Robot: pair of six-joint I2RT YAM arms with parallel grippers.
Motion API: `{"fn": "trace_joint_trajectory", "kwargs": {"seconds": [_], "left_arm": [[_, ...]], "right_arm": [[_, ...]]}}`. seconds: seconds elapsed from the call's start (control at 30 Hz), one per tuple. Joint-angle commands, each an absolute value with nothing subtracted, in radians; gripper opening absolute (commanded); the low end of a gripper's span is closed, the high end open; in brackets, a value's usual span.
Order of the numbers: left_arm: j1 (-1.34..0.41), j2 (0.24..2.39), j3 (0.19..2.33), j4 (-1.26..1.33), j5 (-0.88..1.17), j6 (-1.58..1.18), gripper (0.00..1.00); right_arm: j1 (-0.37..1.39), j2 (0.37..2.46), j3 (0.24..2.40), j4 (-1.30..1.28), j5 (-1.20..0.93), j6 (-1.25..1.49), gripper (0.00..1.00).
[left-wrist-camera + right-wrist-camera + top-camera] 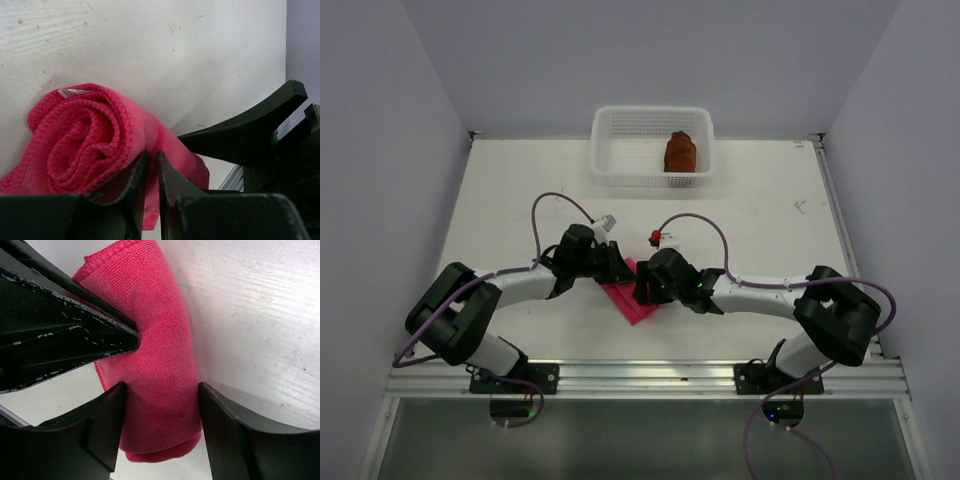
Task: Roll the towels
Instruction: Roll the towel
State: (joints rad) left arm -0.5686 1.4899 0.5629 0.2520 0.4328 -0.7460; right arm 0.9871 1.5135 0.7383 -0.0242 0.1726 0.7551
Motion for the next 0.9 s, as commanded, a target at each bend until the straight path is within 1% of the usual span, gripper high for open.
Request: {"fn": "trace_joint_trajectory", "kwargs": {"seconds": [0.0, 0.1, 0.13, 0.23, 0.3, 0.37, 0.53, 0.6, 0.87], "left_arm": [[-0.565, 1.52, 0.511, 0.12, 0.379, -0.736, 0.19], [-0.558, 1.513, 0.521, 0.109, 0.367, -0.747, 0.19], [-0.552, 1.502, 0.528, 0.106, 0.368, -0.749, 0.19], [-0.529, 1.49, 0.589, 0.068, 0.365, -0.739, 0.19], [-0.522, 1.477, 0.655, 0.02, 0.347, -0.726, 0.2], [-0.515, 1.46, 0.719, -0.042, 0.333, -0.713, 0.21], [-0.514, 1.431, 0.804, -0.106, 0.275, -0.689, 0.23], [-0.514, 1.424, 0.819, -0.104, 0.281, -0.689, 0.23], [-0.528, 1.405, 0.782, -0.023, 0.348, -0.715, 0.24]], "right_arm": [[0.999, 1.552, 0.719, -0.044, 0.144, 0.715, 0.61], [1.022, 1.549, 0.735, -0.072, 0.176, 0.687, 0.54], [1.038, 1.549, 0.748, -0.083, 0.195, 0.683, 0.47], [1.063, 1.545, 0.775, -0.13, 0.279, 0.667, 0.38], [1.087, 1.545, 0.793, -0.17, 0.33, 0.669, 0.37], [1.115, 1.552, 0.83, -0.213, 0.423, 0.673, 0.34], [1.158, 1.581, 0.909, -0.319, 0.555, 0.686, 0.33], [1.172, 1.6, 0.929, -0.36, 0.612, 0.707, 0.34], [1.2, 1.663, 0.999, -0.428, 0.686, 0.739, 0.34]]}}
